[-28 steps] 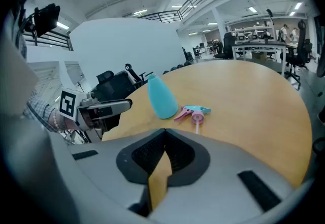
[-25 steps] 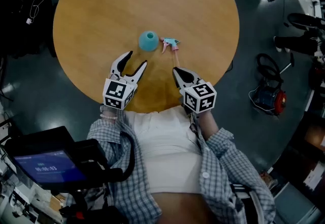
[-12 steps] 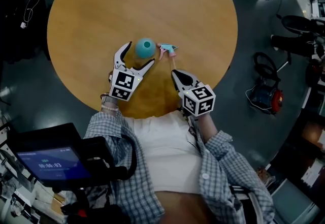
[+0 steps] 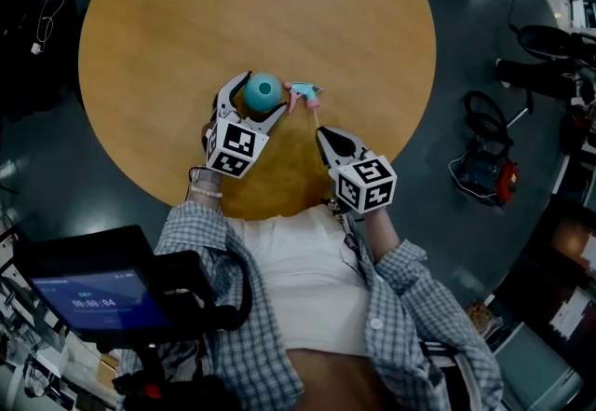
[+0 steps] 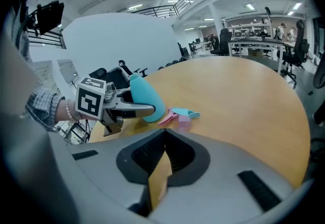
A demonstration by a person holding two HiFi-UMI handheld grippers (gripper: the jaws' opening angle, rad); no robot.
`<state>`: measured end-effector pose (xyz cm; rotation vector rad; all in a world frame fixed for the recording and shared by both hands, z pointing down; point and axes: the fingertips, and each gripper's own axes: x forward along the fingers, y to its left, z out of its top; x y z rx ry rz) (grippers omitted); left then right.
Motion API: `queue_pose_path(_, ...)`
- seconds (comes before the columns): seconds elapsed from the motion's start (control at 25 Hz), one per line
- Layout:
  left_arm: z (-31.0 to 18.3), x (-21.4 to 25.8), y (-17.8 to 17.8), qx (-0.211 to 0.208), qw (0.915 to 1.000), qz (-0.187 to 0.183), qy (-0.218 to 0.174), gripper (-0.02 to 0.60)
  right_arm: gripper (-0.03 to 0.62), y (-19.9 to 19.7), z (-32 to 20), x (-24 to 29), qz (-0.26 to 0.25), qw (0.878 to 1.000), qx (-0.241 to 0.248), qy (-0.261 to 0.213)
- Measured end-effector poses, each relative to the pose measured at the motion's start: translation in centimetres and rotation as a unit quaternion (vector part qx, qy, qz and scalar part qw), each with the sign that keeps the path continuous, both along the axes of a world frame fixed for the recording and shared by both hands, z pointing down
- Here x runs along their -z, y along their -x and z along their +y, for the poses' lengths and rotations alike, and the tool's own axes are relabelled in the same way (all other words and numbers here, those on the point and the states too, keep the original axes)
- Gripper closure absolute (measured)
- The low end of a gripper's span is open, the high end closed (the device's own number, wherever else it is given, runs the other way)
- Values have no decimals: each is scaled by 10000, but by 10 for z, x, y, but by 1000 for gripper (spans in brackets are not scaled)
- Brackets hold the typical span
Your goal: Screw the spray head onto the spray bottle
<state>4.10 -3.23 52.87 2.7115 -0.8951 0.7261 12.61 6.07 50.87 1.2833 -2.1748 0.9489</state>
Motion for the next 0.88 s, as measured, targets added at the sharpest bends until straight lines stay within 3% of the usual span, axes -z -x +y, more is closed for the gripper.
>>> queue_pose_path(0.16, -1, 4, 0, 29, 10000, 24, -77, 186, 599, -10, -15, 4, 221, 9995, 131, -199)
queue_pose_path(0.28, 4, 3, 1, 25, 10000, 40, -53, 187, 599, -15, -34, 5, 755, 9936, 668, -505)
queue_pose_path(0.44, 12, 0, 5, 38, 10000, 31, -13, 187, 595, -14, -63, 2, 1627, 9668, 1824, -751)
queue_pose_path(0.56, 17, -1, 7, 36, 10000, -2, -21, 187, 475, -7, -83, -4, 1810, 9494, 2505, -563)
queue_pose_path(0.64, 18, -2, 8, 68, 10000, -1, -13, 187, 420, 1, -92, -11, 1890, 9333, 3031, -362)
queue_pose_path(0.8, 18, -3, 8, 93, 10000, -18, -2, 187, 418, 16, -93, -32, 2289, 8761, 4243, 53)
queue_pose_path(0.88, 18, -3, 9, 96, 9999, -40, -4, 187, 418, 27, -87, -37, 2144, 8561, 4689, 361)
